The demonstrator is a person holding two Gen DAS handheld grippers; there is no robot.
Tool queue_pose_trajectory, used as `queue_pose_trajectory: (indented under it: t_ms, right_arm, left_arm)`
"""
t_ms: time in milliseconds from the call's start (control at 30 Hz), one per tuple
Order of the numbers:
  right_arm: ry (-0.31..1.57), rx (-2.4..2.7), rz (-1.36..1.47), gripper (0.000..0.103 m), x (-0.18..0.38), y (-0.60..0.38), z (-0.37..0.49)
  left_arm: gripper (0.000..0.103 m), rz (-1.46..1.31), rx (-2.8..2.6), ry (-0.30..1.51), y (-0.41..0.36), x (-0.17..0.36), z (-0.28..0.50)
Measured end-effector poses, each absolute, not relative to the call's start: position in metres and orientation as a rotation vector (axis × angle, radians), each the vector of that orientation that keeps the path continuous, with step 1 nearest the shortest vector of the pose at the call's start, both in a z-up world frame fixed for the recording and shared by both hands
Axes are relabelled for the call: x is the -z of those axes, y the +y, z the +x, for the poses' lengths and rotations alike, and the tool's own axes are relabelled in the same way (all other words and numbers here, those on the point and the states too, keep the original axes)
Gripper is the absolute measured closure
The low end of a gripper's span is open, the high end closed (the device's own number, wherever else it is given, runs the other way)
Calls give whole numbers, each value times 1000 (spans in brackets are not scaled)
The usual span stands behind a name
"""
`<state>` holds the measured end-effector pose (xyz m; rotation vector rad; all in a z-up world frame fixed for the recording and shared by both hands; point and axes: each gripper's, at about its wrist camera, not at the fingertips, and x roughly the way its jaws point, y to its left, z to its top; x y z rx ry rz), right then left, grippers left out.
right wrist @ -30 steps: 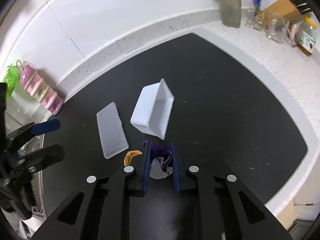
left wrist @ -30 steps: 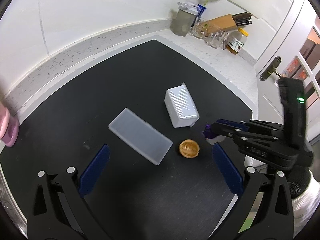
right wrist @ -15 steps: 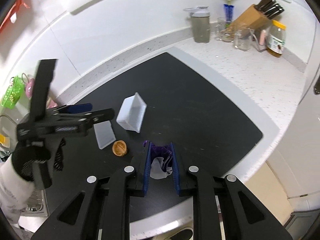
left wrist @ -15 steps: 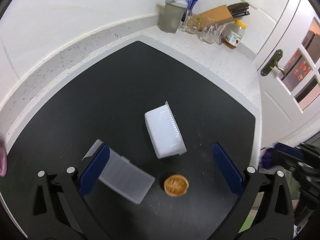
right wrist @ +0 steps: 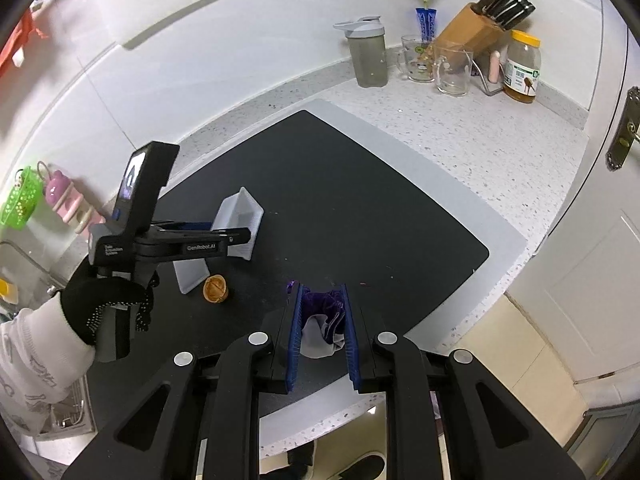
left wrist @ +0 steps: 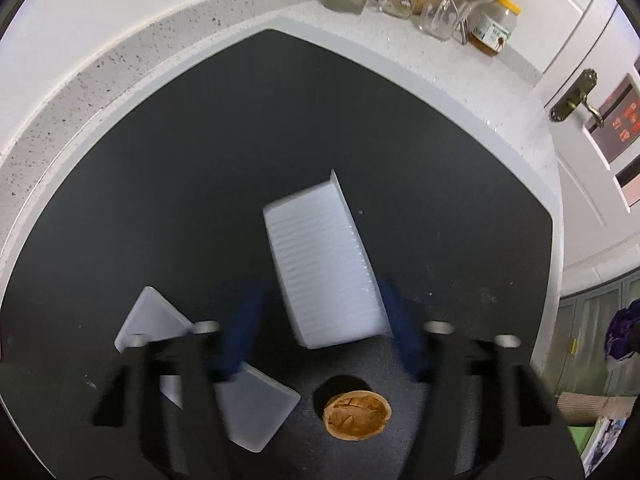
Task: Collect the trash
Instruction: 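Grasp the white plastic box with the left tool while the right tool holds the cloth, then carry box and cloth to the pink bin and open both tools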
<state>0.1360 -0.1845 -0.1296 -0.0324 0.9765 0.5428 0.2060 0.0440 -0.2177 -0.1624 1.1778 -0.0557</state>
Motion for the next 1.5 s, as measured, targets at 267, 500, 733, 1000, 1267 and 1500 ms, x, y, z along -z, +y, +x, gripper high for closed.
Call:
queue_pose_trajectory:
  t_ms: [267,500,733,1000,1267,1500]
  right_arm:
    - [966,-535,-21,85,127,-188,133]
    - [942,-496,2,85,120,-213,122]
    - [918,-395,30,85,114,-266,94]
    - [948,-242,97,85,141,-340,58]
    - [1051,-158,118,85,228,-387,50]
    - [1162,-165,143,85,350,-409,70]
  left_arm:
    - [67,-142,67,1119,37,199,199]
    - [68,-117,136,1025,17,152,171]
    - [68,-90,305,938,-41,102,129]
    - [68,-51,542,955,-152,106,92]
    - [68,50,571,1019,-227,172,73]
    - [68,69,533,1100,-248,266,74]
